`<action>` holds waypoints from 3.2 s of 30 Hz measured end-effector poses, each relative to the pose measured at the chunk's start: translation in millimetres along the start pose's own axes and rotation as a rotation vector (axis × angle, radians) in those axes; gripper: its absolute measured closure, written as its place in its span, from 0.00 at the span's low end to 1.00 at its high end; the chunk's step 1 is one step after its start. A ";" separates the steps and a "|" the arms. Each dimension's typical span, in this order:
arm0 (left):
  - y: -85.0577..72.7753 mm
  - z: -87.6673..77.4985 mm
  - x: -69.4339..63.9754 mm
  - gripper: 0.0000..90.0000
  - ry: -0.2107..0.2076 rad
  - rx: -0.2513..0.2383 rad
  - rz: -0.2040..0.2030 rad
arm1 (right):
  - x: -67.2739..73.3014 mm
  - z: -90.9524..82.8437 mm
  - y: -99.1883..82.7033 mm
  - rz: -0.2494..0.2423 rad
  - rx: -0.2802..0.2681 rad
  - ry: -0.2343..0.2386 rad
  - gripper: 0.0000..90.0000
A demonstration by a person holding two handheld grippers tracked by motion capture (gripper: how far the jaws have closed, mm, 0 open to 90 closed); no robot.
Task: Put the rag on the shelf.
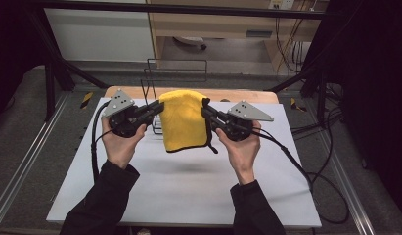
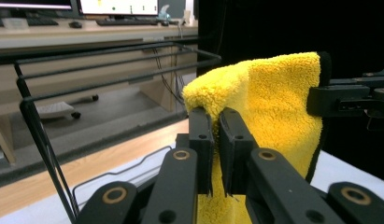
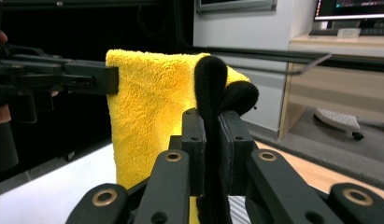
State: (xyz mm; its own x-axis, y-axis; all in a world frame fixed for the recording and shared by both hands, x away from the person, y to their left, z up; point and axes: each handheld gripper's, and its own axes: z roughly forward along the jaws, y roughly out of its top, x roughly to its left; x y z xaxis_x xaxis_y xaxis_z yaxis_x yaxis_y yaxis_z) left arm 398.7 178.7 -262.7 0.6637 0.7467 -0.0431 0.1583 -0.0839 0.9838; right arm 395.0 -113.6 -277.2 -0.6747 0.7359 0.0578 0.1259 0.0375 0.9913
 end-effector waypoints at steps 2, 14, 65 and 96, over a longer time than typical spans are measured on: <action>1.7 -0.6 0.4 0.93 0.005 -0.021 -0.003 | 0.2 0.5 1.8 -0.001 -0.005 -0.001 0.91; 20.3 -4.8 7.2 0.93 0.037 -0.116 0.002 | 2.9 7.1 24.1 -0.021 -0.091 -0.004 0.92; 109.5 0.7 40.5 0.94 0.116 -0.404 0.005 | 3.1 59.5 112.8 -0.090 -0.391 -0.009 0.92; 139.8 29.6 73.8 0.94 0.178 -0.437 0.032 | -29.0 101.0 143.3 -0.116 -0.407 -0.016 0.92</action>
State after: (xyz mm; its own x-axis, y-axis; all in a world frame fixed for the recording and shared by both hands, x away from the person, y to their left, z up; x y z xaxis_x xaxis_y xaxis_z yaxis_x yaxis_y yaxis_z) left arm 491.5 202.5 -133.4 0.5218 0.8529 -0.0185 -0.2077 0.1480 0.9669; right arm 506.0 -61.3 -148.7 -0.6553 0.7533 -0.0555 -0.2500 -0.1470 0.9570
